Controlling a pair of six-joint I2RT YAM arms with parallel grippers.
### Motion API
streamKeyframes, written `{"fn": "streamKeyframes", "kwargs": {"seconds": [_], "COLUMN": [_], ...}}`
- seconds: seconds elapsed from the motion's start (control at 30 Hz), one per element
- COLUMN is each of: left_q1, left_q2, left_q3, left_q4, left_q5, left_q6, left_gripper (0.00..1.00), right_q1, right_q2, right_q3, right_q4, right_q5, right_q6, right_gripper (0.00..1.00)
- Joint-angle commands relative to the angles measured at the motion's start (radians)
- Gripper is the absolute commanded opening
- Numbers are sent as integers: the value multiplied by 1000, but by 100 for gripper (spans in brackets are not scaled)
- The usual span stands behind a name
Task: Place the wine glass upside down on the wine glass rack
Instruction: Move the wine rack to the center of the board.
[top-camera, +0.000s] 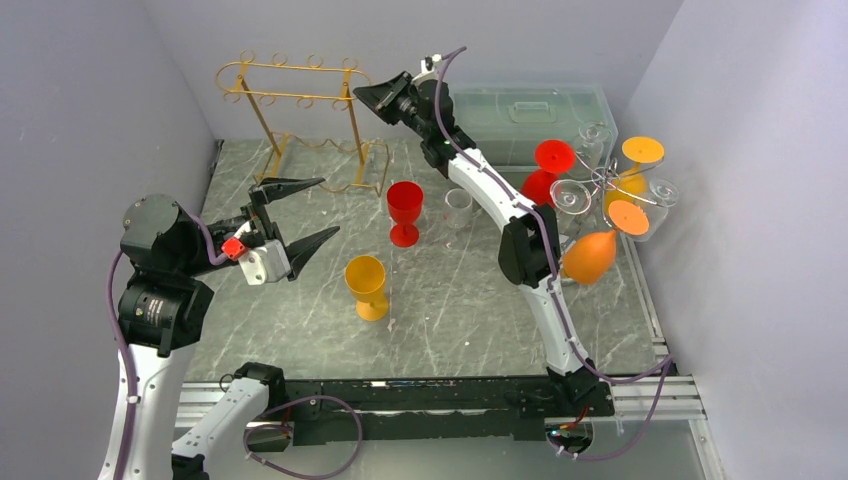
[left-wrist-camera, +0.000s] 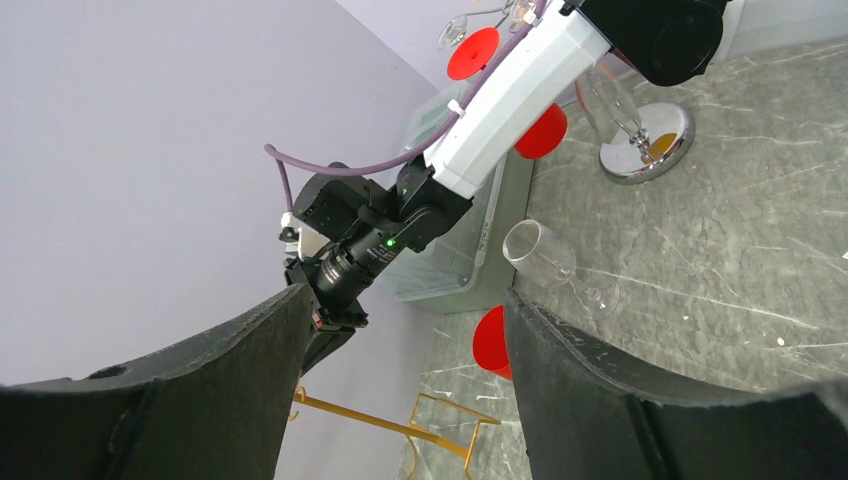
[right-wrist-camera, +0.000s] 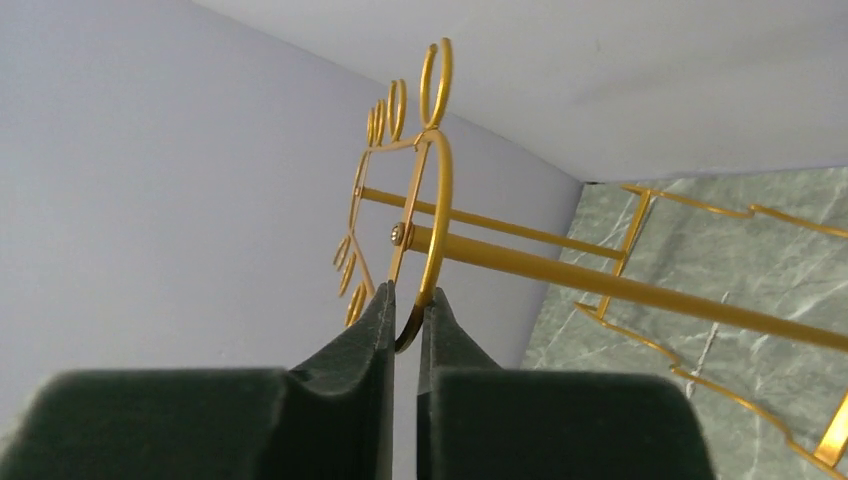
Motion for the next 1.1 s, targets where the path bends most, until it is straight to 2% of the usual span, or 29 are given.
{"fn": "streamKeyframes", "kwargs": {"seconds": [0.0,0.17,0.37,0.47,0.67,0.87,1.0,1.07], "left_q1": [2,2,2,2,2,2,2,2], "left_q2": [-4,-4,-4,-4,-4,-4,-4,-4], "left_q3": [0,0,0,0,0,0,0,0], "left_q4": [7,7,7,7,7,7,7,7], "left_q5": [0,0,0,0,0,0,0,0], "left_q6": [11,11,11,11,11,11,11,11], "left_gripper": [75,75,75,75,75,75,75,75], "right_q1": [-3,-20,-75,-81,-93,-115,-143,-158], "right_q2": [-100,-215,-374,-411,-452,-512,-557,-575], "right_q3": [-44,-112,-274,-316,-398,-445,-497,-493], "right_q4": [9,-73,-110,-135,-133,-186,-232,-287], "right_q5": [-6,-49,-68,-56,-72,-47,-17,16], "right_q6": [-51,-55,26,42,210,272,251,189], "right_gripper": [0,0,0,0,0,0,0,2]}}
